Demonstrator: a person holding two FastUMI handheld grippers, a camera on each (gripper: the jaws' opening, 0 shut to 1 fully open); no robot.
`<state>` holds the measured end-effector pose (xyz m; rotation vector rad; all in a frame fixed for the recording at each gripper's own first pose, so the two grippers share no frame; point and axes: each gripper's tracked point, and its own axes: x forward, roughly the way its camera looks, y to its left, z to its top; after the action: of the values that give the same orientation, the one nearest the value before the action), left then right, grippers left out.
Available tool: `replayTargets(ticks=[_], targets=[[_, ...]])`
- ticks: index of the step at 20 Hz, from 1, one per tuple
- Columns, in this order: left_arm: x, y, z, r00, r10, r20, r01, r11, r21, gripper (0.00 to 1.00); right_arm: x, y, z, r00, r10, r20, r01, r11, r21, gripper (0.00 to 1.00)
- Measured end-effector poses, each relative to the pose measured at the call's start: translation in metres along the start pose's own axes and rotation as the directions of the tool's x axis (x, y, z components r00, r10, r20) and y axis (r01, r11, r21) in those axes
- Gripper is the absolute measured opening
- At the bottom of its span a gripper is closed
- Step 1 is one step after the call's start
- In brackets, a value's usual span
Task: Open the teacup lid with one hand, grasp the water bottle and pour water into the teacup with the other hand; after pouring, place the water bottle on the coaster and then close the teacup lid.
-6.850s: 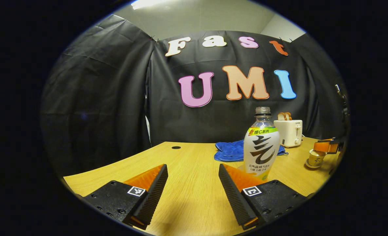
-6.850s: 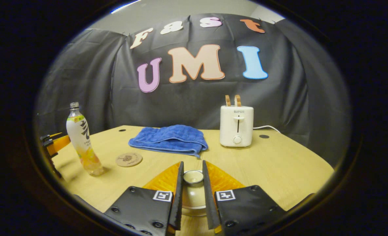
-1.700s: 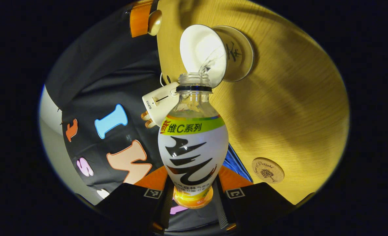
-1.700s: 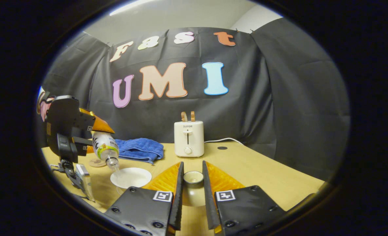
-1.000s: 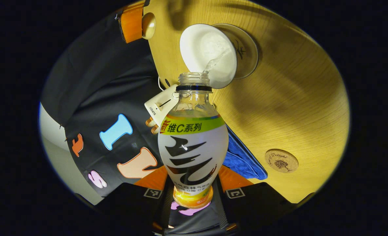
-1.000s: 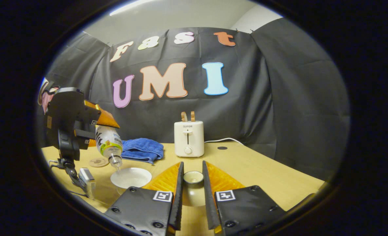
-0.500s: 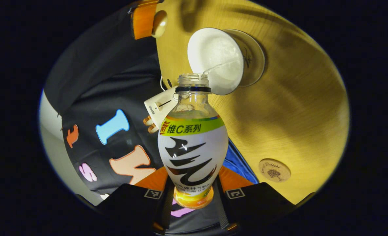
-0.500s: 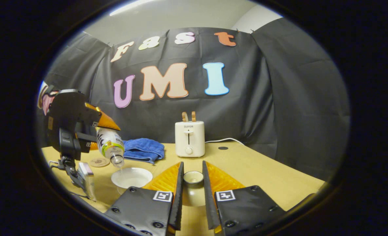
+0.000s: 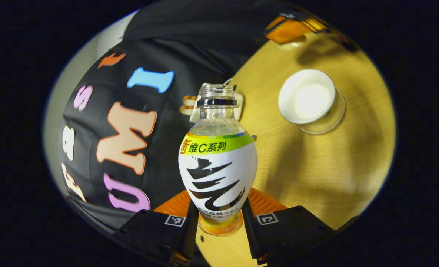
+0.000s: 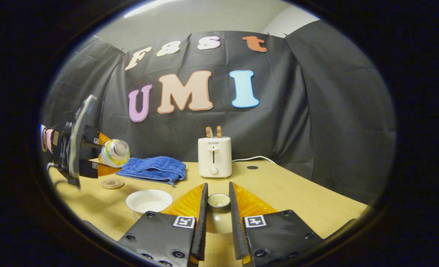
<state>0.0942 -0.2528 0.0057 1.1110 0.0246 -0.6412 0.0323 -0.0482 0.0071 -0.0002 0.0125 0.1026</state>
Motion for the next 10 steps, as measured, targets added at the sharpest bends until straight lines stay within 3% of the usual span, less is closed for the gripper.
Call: replayTargets(ticks=[1,3,6,10], targets=[[-0.003,0.005,-0.002,1.0,0.004,0.011,-0.003,0.993,-0.116,0.54,-0.001,0.0,-0.001,1.0,0.0,0.0,0.0,1.0,0.0,0.33],[-0.003,0.012,-0.004,0.999,-0.003,0.044,0.019,0.932,-0.363,0.54,-0.001,0.001,-0.001,1.0,0.0,0.001,0.0,1.0,0.0,0.33],[0.001,0.031,-0.012,0.995,0.043,0.089,0.022,0.778,-0.627,0.54,-0.001,0.001,-0.001,1.0,0.001,0.002,-0.001,1.0,0.0,0.33],[0.008,0.033,-0.022,0.99,0.098,0.104,0.025,0.599,-0.801,0.53,-0.002,0.001,-0.001,1.0,0.001,0.002,-0.001,1.0,0.0,0.33]])
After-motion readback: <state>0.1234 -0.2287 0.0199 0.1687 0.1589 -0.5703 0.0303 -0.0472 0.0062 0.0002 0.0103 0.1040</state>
